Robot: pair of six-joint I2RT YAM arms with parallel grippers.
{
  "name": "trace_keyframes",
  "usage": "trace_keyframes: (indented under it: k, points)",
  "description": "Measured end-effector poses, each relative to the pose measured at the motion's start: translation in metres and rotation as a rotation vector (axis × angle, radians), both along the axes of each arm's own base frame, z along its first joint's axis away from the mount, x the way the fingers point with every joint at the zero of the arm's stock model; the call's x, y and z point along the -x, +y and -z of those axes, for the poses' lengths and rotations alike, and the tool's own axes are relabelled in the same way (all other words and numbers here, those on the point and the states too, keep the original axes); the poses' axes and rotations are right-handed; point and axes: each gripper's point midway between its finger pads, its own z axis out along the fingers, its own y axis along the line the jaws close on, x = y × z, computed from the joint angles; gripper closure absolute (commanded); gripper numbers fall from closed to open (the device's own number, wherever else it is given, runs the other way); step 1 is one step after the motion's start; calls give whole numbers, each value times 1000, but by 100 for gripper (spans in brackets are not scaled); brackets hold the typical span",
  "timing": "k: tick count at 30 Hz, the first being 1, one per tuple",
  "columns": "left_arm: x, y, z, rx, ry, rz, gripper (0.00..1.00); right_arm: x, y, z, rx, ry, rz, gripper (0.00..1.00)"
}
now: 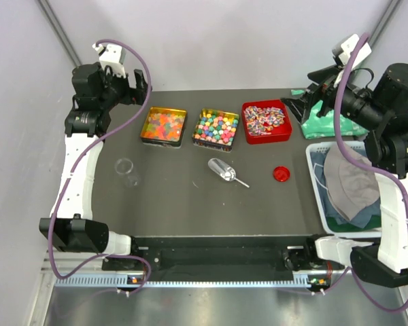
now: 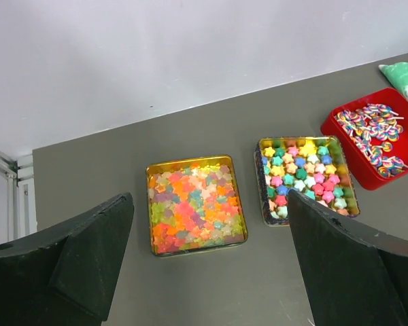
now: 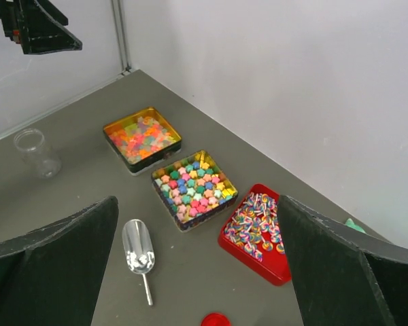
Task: Pack the candies
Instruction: Move the storage box to the center of the board.
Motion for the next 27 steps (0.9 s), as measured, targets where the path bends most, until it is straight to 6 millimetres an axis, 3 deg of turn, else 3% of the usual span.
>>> trace_keyframes:
  k: [13, 21, 24, 27]
  points:
    - [2, -6, 0, -1, -2, 38, 1, 5, 7, 4, 4, 6, -58, 1]
    - [3, -12, 21, -7, 36, 79, 1, 5, 12, 15, 24, 23, -98, 1]
    - [4, -23, 31, -37, 43, 102, 1, 4, 13, 16, 30, 19, -102, 1]
    - [5, -56, 50, -108, 58, 158, 1, 3, 13, 20, 37, 25, -103, 1]
